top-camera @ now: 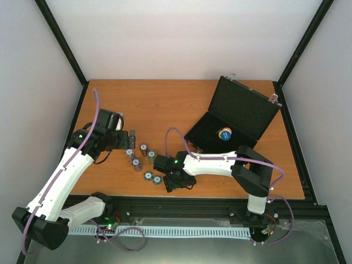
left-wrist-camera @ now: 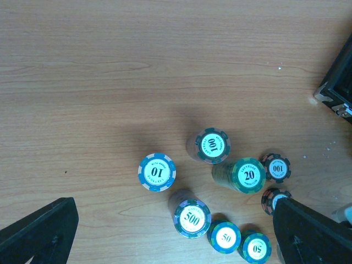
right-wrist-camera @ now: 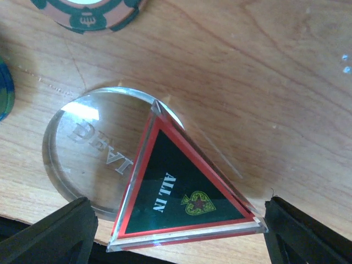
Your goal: Pack up texas hold em set
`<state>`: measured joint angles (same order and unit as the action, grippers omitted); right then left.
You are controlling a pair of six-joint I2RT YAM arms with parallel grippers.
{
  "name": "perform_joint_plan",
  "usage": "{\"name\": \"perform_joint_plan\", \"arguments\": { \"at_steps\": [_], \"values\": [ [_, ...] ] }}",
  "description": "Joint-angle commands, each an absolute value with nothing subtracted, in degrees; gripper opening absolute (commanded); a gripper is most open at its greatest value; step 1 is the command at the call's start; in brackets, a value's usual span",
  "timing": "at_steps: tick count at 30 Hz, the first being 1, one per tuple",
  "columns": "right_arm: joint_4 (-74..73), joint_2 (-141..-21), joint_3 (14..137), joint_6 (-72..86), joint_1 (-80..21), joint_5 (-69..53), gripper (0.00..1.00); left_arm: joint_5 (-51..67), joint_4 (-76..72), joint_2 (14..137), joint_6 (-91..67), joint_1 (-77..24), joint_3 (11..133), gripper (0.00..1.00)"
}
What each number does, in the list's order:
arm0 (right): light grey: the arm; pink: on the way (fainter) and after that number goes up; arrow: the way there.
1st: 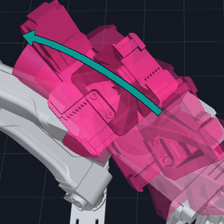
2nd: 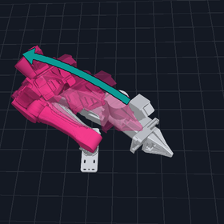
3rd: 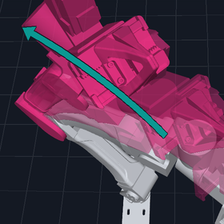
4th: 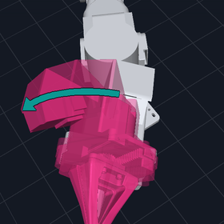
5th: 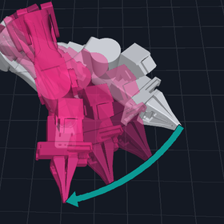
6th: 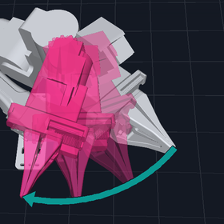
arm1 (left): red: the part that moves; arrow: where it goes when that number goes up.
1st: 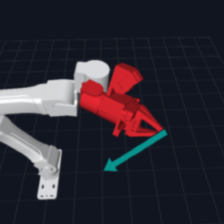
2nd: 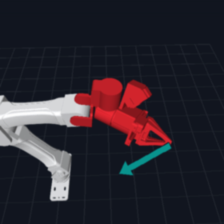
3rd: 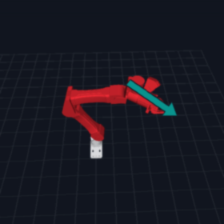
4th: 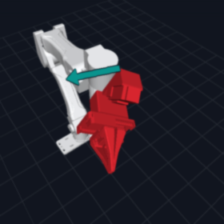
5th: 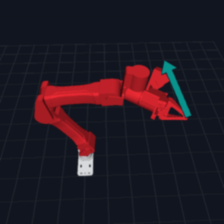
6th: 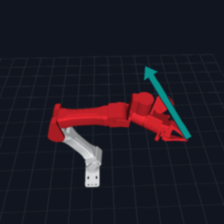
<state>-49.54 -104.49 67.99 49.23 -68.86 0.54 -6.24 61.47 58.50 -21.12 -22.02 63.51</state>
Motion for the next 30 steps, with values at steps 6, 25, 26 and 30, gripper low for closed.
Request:
{"name": "perform_joint_plan", "arguments": {
  "at_steps": [6, 25, 26, 30],
  "values": [
    [-50.3, -106.8, 69.7, 49.8, -69.4, 2.5, 0.79, -6.5, 61.9, 57.7, -20.0, -22.2, 64.2, 1.0],
    [-57.5, -100.9, 71.0, 48.9, -66.0, 8.7, 0.71, -7.3, 62.1, 56.8, -20.6, -22.2, 64.2, 1.0],
    [-57.8, -100.3, 70.8, 48.5, -65.1, 9.3, 0.71, -7.4, 62.1, 56.7, -20.6, -22.2, 64.2, 1.0],
    [-58.6, -97.7, 70.5, 46.4, -61.0, 11.1, 0.71, -7.5, 62.1, 56.7, -20.7, -22.2, 64.2, 1.0]
  ]
}}
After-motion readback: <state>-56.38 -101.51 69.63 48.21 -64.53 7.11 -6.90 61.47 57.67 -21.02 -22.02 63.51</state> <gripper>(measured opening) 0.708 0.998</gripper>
